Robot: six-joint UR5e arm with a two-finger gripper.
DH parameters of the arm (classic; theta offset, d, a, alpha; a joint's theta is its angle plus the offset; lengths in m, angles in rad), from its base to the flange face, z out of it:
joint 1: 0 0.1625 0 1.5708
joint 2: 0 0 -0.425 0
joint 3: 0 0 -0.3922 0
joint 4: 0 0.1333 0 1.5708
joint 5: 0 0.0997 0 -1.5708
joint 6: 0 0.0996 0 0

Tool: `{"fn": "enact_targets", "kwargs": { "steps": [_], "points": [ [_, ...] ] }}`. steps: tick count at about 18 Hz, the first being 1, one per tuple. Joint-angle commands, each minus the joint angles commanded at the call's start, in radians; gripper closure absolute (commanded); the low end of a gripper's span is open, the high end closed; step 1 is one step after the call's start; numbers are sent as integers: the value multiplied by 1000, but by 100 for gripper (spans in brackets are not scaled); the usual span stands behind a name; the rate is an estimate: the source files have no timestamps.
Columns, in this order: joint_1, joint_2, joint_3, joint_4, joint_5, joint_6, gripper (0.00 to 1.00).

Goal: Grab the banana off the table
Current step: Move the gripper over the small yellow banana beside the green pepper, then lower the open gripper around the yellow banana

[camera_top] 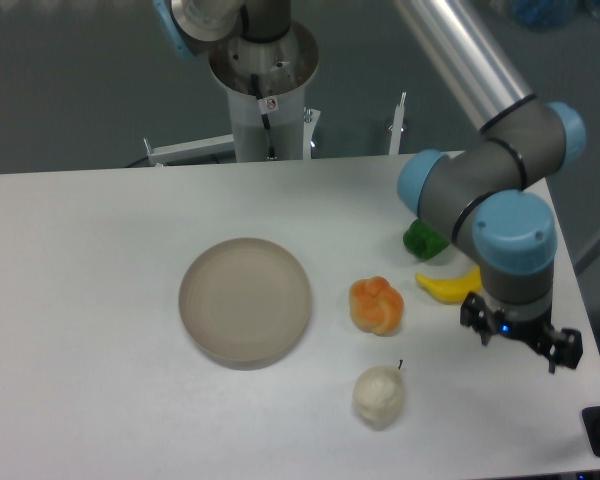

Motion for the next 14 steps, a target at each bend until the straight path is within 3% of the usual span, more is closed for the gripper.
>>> {"fn": "enact_targets", "kwargs": {
  "steps": [3,10,14],
  "points": [
    [32,22,-75,2,-3,28,0],
    [61,26,-130,6,-38,106,0],
    [84,34,-201,26,-46,172,0]
  ]
}}
